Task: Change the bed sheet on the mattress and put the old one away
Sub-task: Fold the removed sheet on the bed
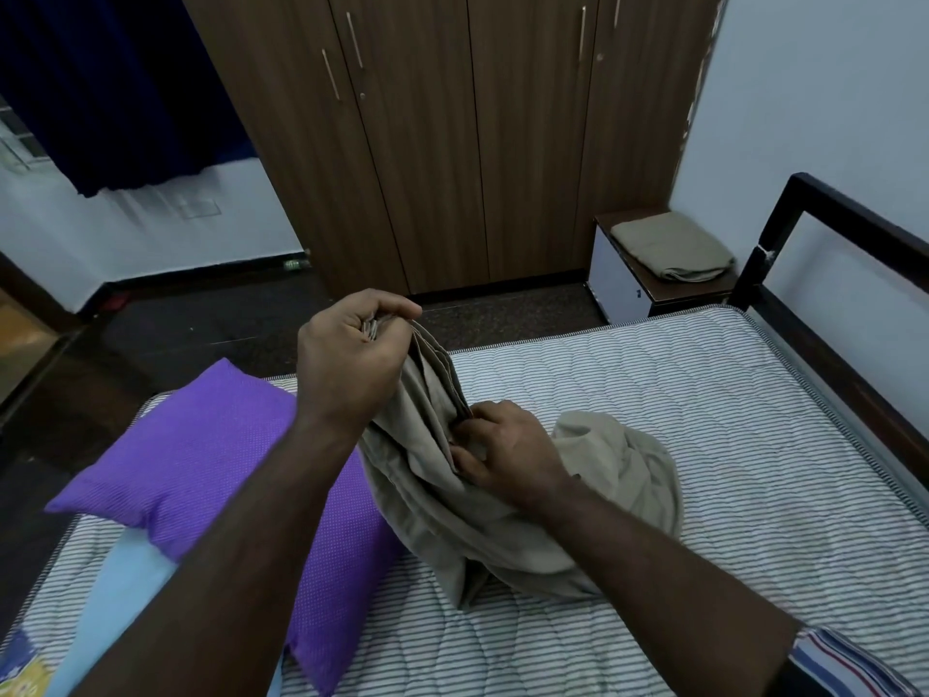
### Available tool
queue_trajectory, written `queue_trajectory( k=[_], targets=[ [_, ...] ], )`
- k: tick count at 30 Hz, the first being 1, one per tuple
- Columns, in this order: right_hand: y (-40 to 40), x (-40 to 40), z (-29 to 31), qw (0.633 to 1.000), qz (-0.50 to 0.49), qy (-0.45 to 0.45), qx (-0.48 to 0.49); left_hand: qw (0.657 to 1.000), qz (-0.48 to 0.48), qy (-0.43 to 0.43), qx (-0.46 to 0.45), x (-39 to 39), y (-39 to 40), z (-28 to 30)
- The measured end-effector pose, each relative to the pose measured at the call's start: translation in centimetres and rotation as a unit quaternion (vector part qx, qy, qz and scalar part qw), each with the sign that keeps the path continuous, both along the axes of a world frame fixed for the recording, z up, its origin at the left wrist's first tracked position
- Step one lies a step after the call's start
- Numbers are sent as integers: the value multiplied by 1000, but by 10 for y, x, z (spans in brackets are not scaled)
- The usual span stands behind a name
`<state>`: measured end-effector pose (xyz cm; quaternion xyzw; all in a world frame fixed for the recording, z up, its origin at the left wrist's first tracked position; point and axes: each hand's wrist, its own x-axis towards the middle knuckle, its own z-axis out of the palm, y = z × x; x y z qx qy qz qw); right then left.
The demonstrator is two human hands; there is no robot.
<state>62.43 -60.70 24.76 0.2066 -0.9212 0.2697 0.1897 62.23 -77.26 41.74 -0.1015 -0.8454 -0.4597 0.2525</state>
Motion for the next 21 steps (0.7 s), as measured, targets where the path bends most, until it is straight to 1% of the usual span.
queue_trajectory(
  k=[5, 9, 11, 14, 17, 21],
  targets=[
    [-8, -1, 5, 999, -23, 0, 34, 1000, -7, 3, 14, 1, 1, -1],
    [-6, -5, 8, 998, -67, 3, -9, 1000, -1, 3, 20, 3, -2, 2],
    [-4, -7, 10, 997, -69, -3, -21, 1000, 3, 7, 12, 4, -3, 4],
    [-3, -6, 12, 998, -65, -14, 11, 1000, -4, 10, 8, 5, -3, 5],
    [-5, -6, 14, 995, -93, -2, 33, 1000, -8, 13, 6, 5, -1, 4],
    [-2, -6, 16, 994, -112, -14, -11, 1000, 2, 11, 23, 5, -2, 6]
  ],
)
